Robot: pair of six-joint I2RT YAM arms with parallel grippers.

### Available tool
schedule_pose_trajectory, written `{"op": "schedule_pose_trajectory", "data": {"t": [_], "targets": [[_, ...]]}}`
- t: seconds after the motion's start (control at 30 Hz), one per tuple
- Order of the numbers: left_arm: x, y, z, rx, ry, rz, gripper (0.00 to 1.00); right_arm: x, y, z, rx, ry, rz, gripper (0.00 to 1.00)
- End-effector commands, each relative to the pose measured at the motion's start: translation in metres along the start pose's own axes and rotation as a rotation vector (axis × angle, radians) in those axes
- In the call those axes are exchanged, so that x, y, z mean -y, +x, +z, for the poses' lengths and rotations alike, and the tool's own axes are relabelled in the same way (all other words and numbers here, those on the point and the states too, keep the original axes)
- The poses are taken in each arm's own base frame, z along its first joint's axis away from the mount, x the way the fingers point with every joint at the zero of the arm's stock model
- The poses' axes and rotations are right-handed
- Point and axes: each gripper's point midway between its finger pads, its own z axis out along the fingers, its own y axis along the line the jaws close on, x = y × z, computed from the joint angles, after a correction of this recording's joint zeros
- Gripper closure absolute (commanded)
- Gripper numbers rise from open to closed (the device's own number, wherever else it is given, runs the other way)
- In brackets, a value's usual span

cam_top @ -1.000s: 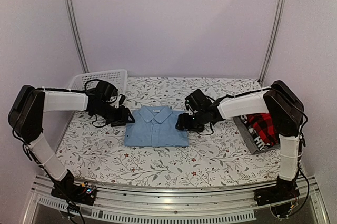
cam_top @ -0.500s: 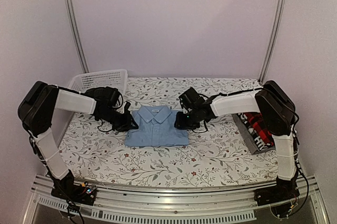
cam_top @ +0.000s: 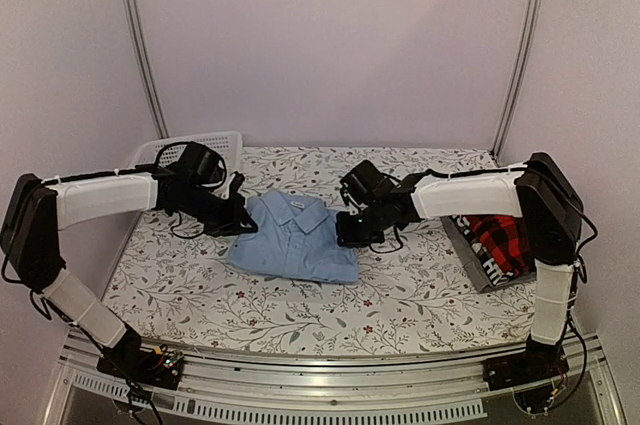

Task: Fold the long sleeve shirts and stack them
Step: Adjust the square-folded shirt at the center of the board, then move the square-folded shirt to the center of the board.

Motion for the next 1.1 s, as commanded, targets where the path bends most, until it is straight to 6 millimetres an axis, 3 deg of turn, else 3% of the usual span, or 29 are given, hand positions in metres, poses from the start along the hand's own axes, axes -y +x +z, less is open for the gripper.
{"op": "schedule_pose_trajectory", "data": {"t": [0.0,0.07,0.1,0.2,0.33,0.43,0.6,0.8,0.87,1.07], "targets": [[-0.019,0.037,0.0,-0.065,-0.084,-0.028,0.7,0.015,0.028,-0.012,-0.04,0.021,0.018,1.0],[-0.028,0.04,-0.001,-0.054,-0.112,-0.03,0.48,0.027,0.041,-0.009,-0.055,0.042,0.039,0.88],[-0.03,0.039,-0.002,-0.043,-0.126,-0.023,0.42,0.034,0.048,-0.007,-0.061,0.06,0.051,0.81],[-0.03,0.027,-0.01,0.01,-0.152,-0.005,0.4,0.047,0.058,-0.011,-0.06,0.086,0.077,0.62],[-0.009,0.013,-0.016,0.058,-0.106,0.046,0.49,0.047,0.043,-0.03,0.02,0.097,0.089,0.5],[0.014,0.016,-0.006,0.038,-0.047,0.096,0.61,0.049,0.035,-0.041,0.065,0.108,0.095,0.45],[0.049,0.035,0.028,-0.038,0.043,0.14,0.75,0.053,0.02,-0.06,0.141,0.133,0.098,0.39],[0.095,0.047,0.071,-0.084,0.152,0.211,0.78,0.066,0.003,-0.081,0.208,0.165,0.107,0.3],[0.099,0.051,0.089,-0.106,0.157,0.206,0.8,0.07,0.0,-0.086,0.223,0.18,0.108,0.27],[0.071,0.066,0.127,-0.161,0.098,0.133,0.83,0.086,-0.003,-0.1,0.251,0.245,0.099,0.12]]}}
